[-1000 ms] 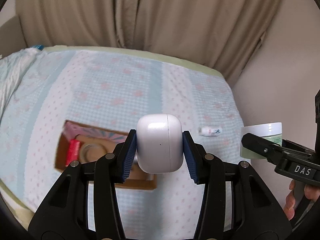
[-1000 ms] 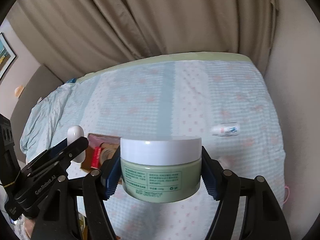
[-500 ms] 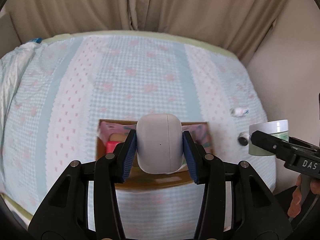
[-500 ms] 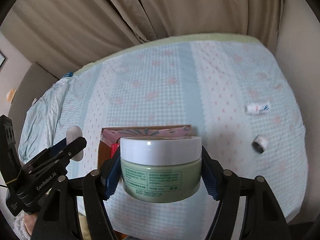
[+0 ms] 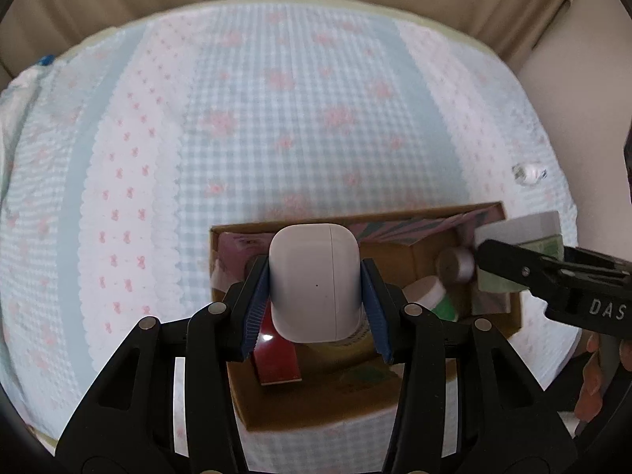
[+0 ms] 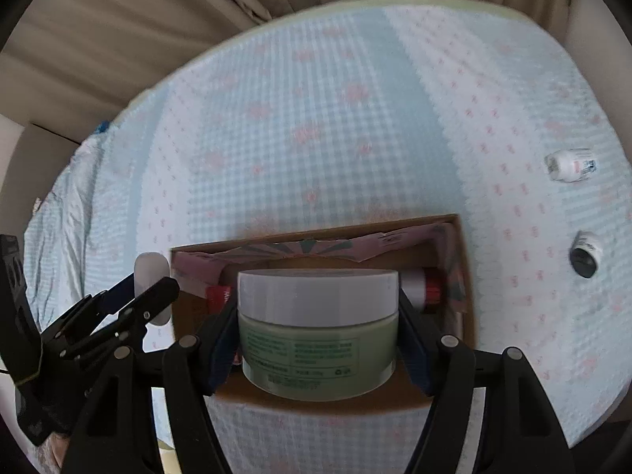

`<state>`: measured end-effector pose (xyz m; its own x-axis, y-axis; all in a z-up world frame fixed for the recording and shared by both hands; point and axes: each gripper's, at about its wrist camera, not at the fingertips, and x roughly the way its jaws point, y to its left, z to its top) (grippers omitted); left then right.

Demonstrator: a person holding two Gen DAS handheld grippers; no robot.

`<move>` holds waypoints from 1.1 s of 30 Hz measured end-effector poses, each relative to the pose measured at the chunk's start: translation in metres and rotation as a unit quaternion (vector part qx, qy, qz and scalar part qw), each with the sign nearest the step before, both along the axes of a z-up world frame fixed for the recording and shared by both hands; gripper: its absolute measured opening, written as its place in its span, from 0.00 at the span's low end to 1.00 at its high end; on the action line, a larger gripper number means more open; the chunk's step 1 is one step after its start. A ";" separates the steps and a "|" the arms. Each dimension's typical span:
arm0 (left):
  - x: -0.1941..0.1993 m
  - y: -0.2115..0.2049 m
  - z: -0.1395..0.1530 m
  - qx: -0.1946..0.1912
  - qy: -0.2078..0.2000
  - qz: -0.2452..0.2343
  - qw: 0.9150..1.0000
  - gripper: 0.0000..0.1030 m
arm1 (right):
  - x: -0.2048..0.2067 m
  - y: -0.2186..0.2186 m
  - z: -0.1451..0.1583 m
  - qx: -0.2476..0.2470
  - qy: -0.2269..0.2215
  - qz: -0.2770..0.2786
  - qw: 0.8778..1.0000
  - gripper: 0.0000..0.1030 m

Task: Organize rigid objects
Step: 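Carry the white case and pale green jar into the box and release both, then withdraw both grippers from the box toward the white bottle and black jar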

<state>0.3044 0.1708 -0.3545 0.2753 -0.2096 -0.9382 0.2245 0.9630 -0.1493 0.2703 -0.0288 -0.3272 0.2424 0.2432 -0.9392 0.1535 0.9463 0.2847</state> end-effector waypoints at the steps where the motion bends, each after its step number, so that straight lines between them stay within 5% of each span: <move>1: 0.002 -0.002 -0.007 0.002 0.006 -0.003 1.000 0.40 | 0.004 0.001 -0.007 0.001 0.006 0.001 1.000 0.64; 11: 0.012 -0.025 -0.064 0.030 0.045 -0.061 0.997 0.40 | 0.030 -0.002 -0.075 0.014 0.072 -0.016 0.997 0.64; 18: 0.015 -0.032 -0.072 0.025 0.053 -0.078 0.995 0.41 | 0.033 -0.009 -0.093 0.027 0.096 -0.032 0.995 0.64; 19: 0.015 -0.033 -0.072 0.024 0.055 -0.081 0.995 0.51 | 0.034 -0.009 -0.094 0.028 0.095 -0.033 0.995 0.64; 20: 0.014 -0.035 -0.070 0.021 0.052 -0.088 0.995 0.83 | 0.034 -0.009 -0.095 0.030 0.094 -0.035 0.994 0.64; 21: 0.013 -0.036 -0.067 0.017 0.051 -0.094 0.994 1.00 | 0.034 -0.010 -0.097 0.031 0.098 -0.041 0.994 0.65; 22: 0.011 -0.037 -0.064 0.014 0.045 -0.099 0.994 1.00 | 0.033 -0.011 -0.099 0.029 0.102 -0.049 0.993 0.71; 23: 0.009 -0.037 -0.063 0.021 0.042 -0.105 0.993 1.00 | 0.034 -0.012 -0.099 0.027 0.099 -0.054 0.993 0.97; 33: 0.004 -0.025 -0.056 0.024 0.048 -0.070 0.996 1.00 | 0.028 -0.021 -0.086 0.026 0.069 -0.062 0.995 1.00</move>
<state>0.3081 0.1457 -0.4101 0.1558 -0.1933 -0.9687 0.3442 0.9298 -0.1302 0.2983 -0.0502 -0.4132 0.1429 0.2682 -0.9527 0.3087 0.9025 0.3004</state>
